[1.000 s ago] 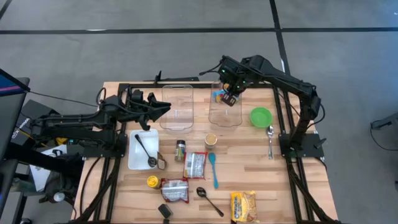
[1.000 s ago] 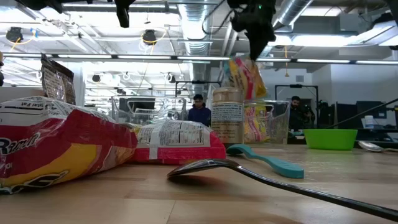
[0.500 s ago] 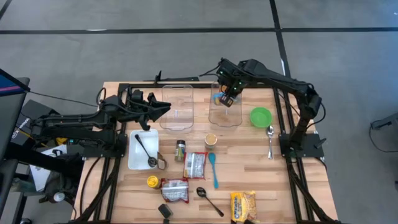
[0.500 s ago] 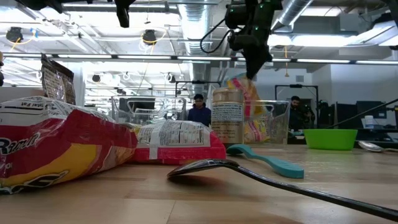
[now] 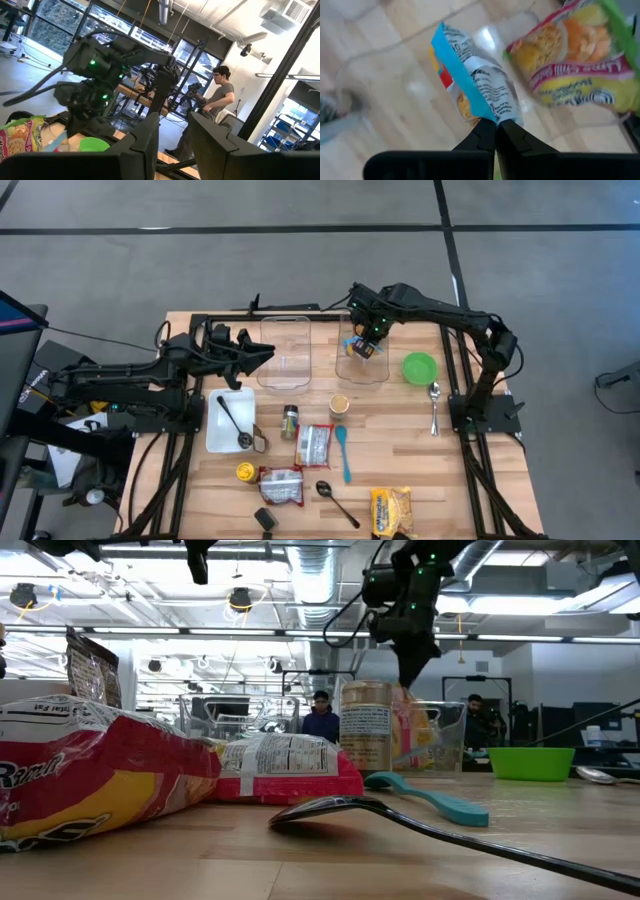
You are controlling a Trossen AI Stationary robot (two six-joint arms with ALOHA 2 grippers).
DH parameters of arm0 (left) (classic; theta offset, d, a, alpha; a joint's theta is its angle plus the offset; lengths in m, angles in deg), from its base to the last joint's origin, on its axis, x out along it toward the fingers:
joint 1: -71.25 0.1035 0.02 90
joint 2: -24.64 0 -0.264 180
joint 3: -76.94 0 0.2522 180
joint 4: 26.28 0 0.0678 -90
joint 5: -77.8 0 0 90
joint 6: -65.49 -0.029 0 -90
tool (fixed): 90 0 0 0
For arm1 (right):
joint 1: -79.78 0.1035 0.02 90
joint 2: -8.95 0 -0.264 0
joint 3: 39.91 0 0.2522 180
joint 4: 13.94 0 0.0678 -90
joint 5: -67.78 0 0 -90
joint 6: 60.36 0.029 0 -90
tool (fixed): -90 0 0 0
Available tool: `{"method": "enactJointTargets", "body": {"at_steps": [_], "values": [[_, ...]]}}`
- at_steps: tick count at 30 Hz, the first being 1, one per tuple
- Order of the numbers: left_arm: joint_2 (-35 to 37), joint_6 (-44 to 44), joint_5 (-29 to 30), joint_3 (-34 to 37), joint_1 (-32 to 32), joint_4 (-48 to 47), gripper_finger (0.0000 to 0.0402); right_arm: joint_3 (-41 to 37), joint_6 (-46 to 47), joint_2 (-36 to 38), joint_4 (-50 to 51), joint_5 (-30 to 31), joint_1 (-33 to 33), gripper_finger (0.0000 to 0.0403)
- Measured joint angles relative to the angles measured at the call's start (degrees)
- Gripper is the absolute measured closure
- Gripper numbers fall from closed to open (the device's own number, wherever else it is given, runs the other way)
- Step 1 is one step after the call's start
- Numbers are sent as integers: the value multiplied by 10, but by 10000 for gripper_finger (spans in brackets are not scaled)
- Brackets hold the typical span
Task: Pick & Place Food Item
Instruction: Put the blue noodle pack into the right transparent bin
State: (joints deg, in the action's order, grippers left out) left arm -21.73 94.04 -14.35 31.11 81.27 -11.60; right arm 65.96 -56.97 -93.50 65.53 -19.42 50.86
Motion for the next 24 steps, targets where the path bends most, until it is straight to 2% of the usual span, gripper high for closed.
{"method": "enactJointTargets", "body": {"at_steps": [24], "values": [[0, 0, 0, 0, 0, -1, 300, -16, 42, 0, -4, 17, -73, 403]]}}
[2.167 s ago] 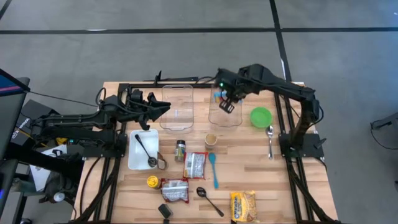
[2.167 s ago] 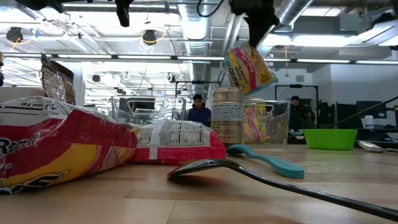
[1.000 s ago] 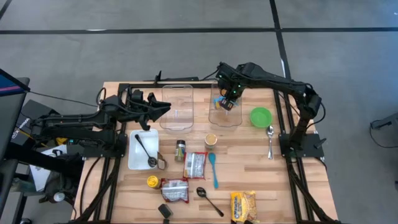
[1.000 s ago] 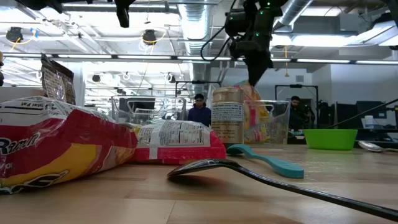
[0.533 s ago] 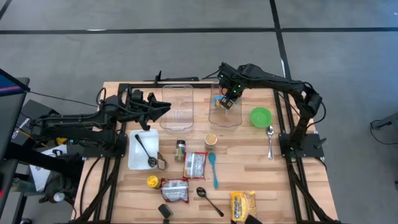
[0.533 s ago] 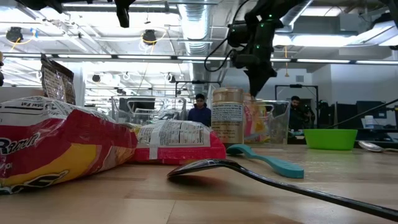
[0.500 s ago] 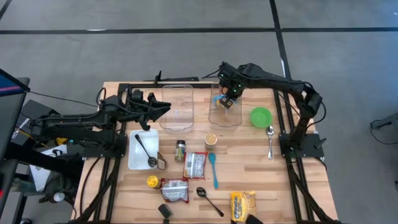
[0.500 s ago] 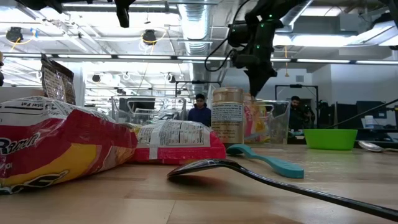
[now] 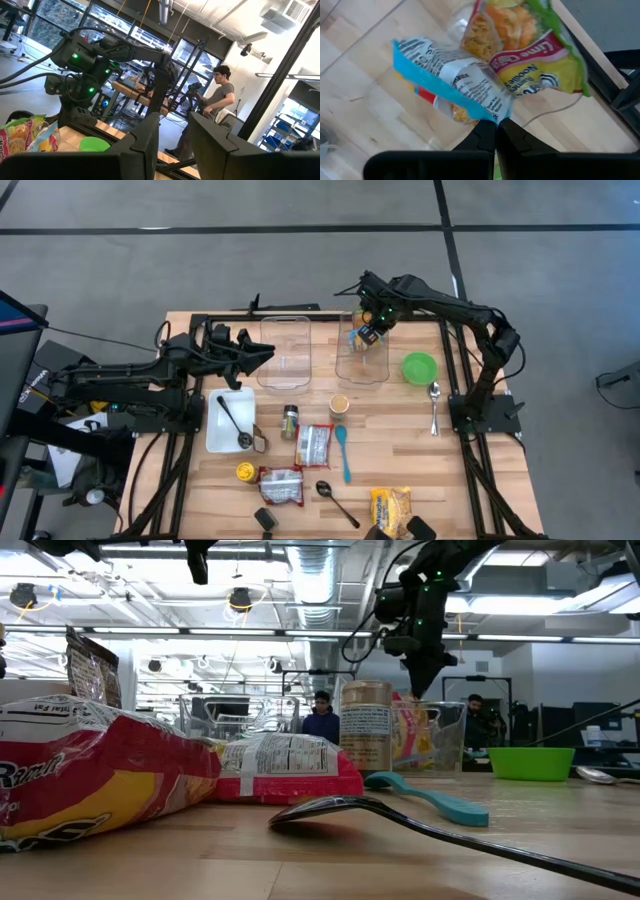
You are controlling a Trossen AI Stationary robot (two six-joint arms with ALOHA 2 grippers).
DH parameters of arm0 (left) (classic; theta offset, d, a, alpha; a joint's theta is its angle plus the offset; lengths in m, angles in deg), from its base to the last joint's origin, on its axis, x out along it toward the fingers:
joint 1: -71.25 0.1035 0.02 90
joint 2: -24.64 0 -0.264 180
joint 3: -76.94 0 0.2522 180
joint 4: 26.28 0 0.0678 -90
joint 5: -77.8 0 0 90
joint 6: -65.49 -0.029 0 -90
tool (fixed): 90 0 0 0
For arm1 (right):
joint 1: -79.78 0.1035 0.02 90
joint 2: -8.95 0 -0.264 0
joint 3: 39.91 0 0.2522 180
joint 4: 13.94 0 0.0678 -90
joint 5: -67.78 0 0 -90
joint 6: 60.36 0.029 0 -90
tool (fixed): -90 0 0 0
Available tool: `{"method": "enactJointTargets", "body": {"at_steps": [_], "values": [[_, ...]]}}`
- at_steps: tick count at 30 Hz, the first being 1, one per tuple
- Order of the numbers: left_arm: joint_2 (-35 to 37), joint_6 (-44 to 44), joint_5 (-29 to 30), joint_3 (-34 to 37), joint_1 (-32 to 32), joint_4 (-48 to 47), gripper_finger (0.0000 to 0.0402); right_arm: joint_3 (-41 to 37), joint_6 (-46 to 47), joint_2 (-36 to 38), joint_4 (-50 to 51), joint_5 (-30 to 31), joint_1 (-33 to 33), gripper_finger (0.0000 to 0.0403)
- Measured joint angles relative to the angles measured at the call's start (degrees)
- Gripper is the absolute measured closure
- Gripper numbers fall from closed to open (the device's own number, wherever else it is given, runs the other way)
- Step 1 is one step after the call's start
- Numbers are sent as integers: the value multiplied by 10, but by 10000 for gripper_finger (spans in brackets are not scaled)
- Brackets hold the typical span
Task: Pick & Place Food Item
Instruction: Put the blue noodle pack into the right transparent bin
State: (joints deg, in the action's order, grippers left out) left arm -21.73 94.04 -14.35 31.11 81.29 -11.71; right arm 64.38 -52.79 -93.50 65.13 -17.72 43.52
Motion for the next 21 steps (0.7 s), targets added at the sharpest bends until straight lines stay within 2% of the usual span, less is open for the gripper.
{"method": "enactJointTargets", "body": {"at_steps": [6, 16, 21], "values": [[0, 0, 0, 0, 0, 0, 300, 0, 44, 0, 0, -3, -14, 403], [0, 0, 0, 0, 0, 0, 300, 0, 42, 0, -4, -48, -21, 403], [0, 0, 0, 0, 0, 0, 300, 0, 45, 0, -4, -48, -21, 403]]}}
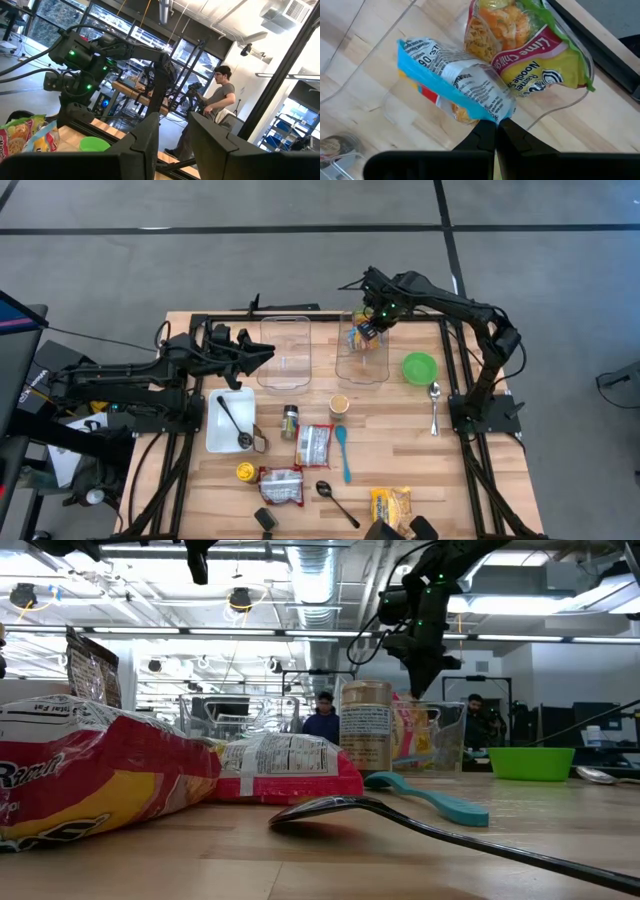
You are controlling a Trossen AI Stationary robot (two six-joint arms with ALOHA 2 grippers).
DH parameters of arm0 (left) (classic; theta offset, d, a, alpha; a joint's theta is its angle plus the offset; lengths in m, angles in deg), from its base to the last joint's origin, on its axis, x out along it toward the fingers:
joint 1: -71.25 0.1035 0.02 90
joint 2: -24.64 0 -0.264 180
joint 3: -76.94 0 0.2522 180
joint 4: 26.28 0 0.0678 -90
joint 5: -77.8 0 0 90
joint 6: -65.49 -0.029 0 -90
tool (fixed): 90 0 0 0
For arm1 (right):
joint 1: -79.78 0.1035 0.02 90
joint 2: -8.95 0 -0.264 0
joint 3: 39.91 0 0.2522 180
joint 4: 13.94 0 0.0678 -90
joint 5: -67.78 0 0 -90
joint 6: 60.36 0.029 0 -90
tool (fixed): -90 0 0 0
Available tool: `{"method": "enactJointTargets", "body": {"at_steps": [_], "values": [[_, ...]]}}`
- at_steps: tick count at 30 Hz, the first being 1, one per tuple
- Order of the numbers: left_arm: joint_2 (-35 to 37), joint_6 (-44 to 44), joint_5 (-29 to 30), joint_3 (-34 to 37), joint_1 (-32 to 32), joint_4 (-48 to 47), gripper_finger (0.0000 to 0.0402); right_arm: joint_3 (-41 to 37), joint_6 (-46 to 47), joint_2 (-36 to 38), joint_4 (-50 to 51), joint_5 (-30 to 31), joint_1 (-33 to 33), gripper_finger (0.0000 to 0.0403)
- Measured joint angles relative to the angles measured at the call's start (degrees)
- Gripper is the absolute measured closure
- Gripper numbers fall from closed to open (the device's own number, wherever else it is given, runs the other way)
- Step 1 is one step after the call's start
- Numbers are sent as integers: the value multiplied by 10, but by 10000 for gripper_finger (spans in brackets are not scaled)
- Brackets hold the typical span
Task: Pick & Place Food Item
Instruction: Put the blue noodle pack into the right transparent bin
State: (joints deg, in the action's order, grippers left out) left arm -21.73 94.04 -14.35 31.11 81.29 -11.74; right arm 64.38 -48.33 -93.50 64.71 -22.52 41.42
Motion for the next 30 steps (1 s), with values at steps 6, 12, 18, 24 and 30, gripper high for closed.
{"method": "enactJointTargets", "body": {"at_steps": [6, 12, 18, 24, 30], "values": [[0, 0, 0, 0, 0, 0, 300, 0, 0, 0, -4, -2, 0, 403], [-8, 0, 0, 0, 0, 1, 300, 1, 0, -10, -2, -3, 2, 403], [-9, 2, 7, 0, 0, 0, 300, 0, -13, -49, 20, -1, 4, 403], [-8, 3, 7, 0, 0, 1, 300, 1, -15, -51, 19, 6, -1, 403], [-8, 4, 8, 0, 0, 0, 300, 1, 1, -51, 20, 8, -8, 403]]}}
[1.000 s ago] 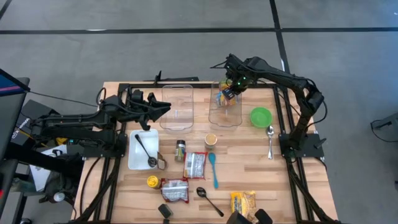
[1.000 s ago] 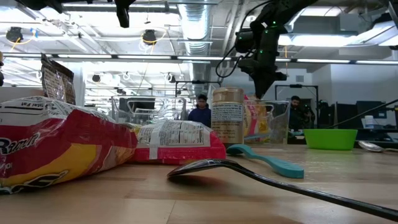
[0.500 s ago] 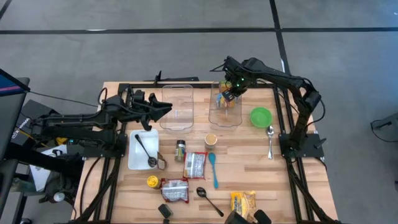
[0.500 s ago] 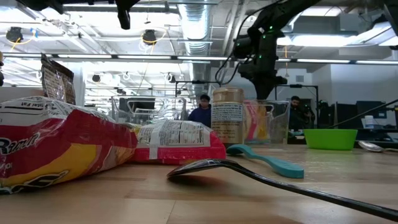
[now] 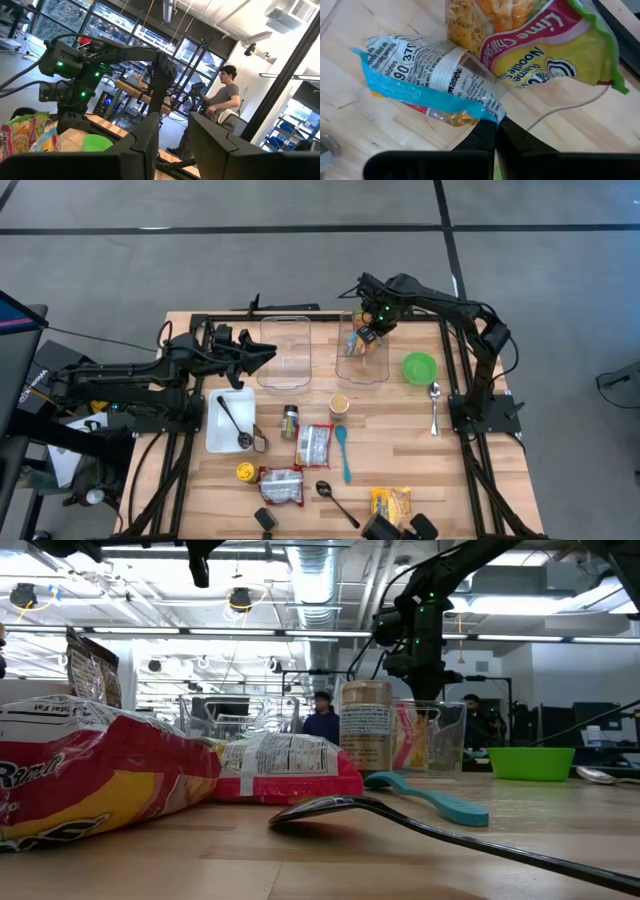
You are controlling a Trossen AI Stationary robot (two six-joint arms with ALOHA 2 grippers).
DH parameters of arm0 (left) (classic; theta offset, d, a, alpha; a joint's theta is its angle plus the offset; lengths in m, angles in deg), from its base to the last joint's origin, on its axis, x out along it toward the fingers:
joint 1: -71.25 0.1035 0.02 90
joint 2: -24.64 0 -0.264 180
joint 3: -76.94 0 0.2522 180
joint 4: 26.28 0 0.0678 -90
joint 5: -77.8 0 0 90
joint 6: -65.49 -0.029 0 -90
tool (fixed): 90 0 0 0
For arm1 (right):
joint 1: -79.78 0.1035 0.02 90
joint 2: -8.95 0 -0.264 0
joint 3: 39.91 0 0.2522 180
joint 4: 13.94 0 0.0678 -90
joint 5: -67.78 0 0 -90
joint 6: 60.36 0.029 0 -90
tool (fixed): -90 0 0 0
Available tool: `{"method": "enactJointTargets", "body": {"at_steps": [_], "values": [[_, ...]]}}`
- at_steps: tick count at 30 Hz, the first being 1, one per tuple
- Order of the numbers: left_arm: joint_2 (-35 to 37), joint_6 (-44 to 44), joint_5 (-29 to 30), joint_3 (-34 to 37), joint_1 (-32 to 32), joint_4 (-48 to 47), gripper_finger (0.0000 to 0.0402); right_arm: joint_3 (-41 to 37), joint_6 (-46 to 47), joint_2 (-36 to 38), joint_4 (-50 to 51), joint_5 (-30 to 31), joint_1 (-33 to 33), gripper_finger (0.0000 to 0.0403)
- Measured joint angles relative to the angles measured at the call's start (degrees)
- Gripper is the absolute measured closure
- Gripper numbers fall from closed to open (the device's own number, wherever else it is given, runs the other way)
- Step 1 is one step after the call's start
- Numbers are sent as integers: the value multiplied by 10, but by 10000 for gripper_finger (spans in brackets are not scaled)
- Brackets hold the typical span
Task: Pick & Place Food Item
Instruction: Put the blue noodle pack into the right transparent bin
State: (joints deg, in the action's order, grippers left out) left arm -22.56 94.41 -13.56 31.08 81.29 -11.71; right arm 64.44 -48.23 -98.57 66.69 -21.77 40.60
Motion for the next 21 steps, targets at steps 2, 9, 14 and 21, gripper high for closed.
{"method": "enactJointTargets", "body": {"at_steps": [2, 9, 14, 21], "values": [[0, 0, 0, 0, 0, 0, 300, 0, 6, 0, 0, 6, 0, 403], [0, 0, 0, 0, 0, 0, 300, 6, 29, 0, 1, 26, -6, 403], [0, 0, 0, 0, 0, 0, 300, 31, 29, 0, 0, 27, -7, 403], [0, 0, 0, 0, 0, 0, 300, 46, 52, 0, -1, 36, -7, 396]]}}
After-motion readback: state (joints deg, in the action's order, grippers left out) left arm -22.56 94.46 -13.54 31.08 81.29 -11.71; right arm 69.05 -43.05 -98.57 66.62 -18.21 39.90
